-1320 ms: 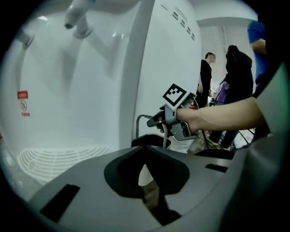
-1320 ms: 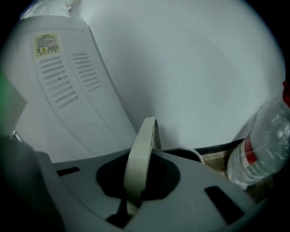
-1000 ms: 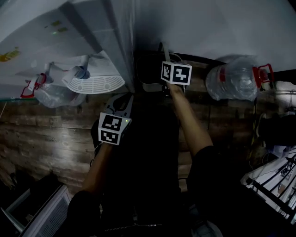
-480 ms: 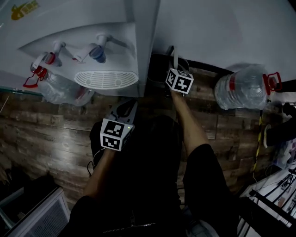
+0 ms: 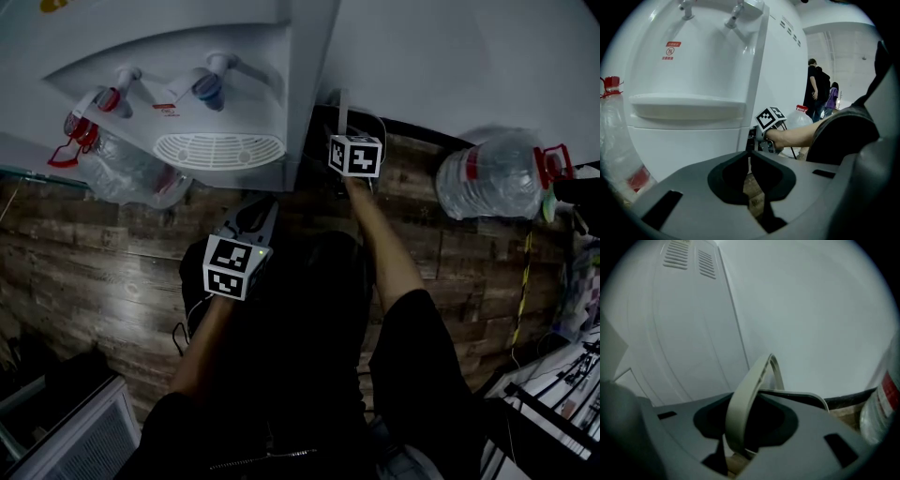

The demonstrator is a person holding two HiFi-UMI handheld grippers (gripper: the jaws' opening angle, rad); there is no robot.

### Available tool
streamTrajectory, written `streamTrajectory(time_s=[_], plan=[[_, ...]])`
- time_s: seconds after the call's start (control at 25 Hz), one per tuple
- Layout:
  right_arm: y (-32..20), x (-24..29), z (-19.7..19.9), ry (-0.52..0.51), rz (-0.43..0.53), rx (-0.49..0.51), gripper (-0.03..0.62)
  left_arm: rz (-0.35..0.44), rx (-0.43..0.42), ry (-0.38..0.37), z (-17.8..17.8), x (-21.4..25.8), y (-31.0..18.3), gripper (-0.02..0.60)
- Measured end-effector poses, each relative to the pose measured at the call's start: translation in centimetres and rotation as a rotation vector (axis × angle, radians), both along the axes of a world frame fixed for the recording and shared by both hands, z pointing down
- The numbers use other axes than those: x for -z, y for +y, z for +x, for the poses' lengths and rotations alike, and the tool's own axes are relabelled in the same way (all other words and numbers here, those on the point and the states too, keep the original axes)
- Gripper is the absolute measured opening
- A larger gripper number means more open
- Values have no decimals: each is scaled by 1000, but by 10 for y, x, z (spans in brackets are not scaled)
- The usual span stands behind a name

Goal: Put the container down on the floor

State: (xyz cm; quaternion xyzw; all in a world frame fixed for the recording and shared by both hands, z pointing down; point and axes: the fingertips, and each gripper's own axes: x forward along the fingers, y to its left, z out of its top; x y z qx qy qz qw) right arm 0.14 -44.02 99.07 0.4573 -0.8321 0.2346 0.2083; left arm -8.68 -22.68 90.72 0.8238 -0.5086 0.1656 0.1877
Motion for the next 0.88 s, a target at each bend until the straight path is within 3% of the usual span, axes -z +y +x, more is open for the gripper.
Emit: streamTrajectory(time_s=[0.04,0.36,0.56,0.64,0.76,0.88], plan=[[2,-1,-1,1,-12,9,141,-1,-1,3,0,-1,0,26],[33,8,-7,-1,-67,121,178,0,-7,22,3,-2,4,26],[46,26,-8,-64,-69,138,186,23,-3,23,0,2,2,26],[47,35,0,-71,-41,119,151,37,-5,18,0,5,0,26],[49,46,15,-57,5,91,12,49,-10,21,0,8,-2,26],[52,50,29,29,27,73,11,70,-14,26,1,15,-5,26]])
